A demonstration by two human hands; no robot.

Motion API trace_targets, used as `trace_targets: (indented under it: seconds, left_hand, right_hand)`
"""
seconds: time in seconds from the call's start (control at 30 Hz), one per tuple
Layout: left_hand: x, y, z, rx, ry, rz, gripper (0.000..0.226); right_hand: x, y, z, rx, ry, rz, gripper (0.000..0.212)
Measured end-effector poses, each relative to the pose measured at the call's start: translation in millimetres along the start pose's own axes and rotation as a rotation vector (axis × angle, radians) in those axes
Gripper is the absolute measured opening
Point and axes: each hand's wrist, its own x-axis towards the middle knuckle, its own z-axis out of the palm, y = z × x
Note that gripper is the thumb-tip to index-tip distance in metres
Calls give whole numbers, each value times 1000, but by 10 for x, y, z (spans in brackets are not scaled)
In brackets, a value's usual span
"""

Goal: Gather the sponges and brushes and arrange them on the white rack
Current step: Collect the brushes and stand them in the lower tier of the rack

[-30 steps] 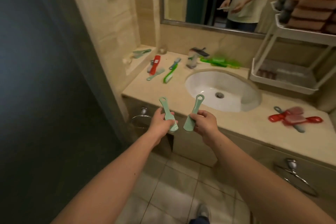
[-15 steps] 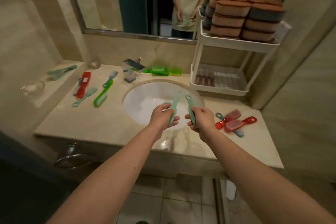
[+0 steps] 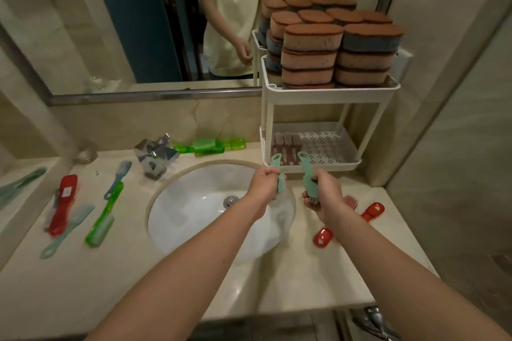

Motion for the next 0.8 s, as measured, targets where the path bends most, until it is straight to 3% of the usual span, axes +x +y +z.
trace_targets:
  seconds: [0.07, 0.2, 0.37, 0.67, 0.8]
  left_hand:
    - [172, 77, 37, -22, -33, -11, 29]
    - [438, 175, 153, -39, -91, -28, 7]
    - [721, 257, 344, 20, -122, 26, 25]
    - [1266, 418, 710, 71, 69, 6, 38]
    - [1510, 418, 816, 187, 191, 30, 23]
  right_hand:
    - [151, -66, 37, 28, 22, 3, 14]
    - [392, -204, 45, 41, 54, -8, 12]
    - [716, -395, 4, -20, 79, -68, 12]
    - [1502, -622, -88, -204, -36, -48, 7]
    - [1821, -643, -78, -217, -139, -60, 11]
